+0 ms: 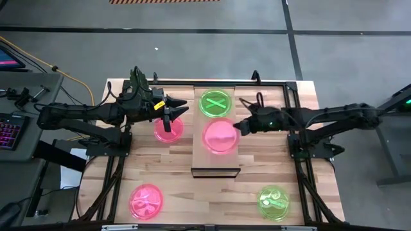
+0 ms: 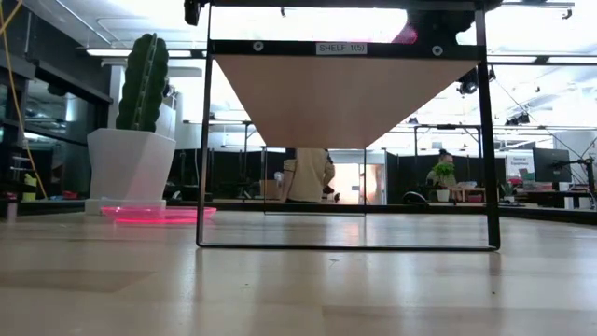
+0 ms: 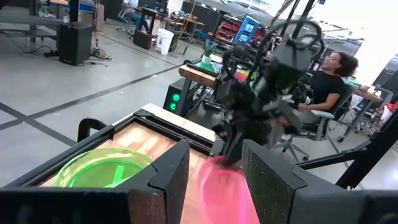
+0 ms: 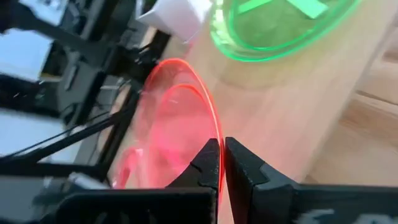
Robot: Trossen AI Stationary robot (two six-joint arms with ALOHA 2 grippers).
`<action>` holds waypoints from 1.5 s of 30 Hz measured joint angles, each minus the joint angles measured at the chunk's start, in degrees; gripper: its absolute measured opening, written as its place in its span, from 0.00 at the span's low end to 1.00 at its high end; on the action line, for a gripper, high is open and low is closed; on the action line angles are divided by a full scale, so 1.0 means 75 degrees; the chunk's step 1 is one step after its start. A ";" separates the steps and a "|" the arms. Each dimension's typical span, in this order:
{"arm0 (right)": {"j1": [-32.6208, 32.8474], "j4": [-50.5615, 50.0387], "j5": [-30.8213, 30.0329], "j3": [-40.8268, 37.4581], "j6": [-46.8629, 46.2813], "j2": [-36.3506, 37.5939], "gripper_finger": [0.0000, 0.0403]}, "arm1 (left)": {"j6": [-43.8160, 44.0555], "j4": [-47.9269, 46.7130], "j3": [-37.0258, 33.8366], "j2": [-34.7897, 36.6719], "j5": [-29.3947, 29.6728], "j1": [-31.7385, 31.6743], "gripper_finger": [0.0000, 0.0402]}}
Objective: Place and stack plates onto a shelf
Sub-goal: Put the top right pink plate on the shelf
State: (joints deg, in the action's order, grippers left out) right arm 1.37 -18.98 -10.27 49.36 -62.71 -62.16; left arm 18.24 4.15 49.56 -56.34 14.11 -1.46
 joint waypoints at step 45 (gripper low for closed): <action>0.0015 -0.0149 -0.0398 0.0222 0.0004 -0.0733 0.44 | 0.0014 -0.0004 0.0000 0.0003 -0.0012 0.0000 0.35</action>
State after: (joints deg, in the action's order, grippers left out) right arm 1.48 -20.10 -13.26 51.03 -62.68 -67.66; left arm 18.34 4.12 49.56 -56.32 14.02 -1.46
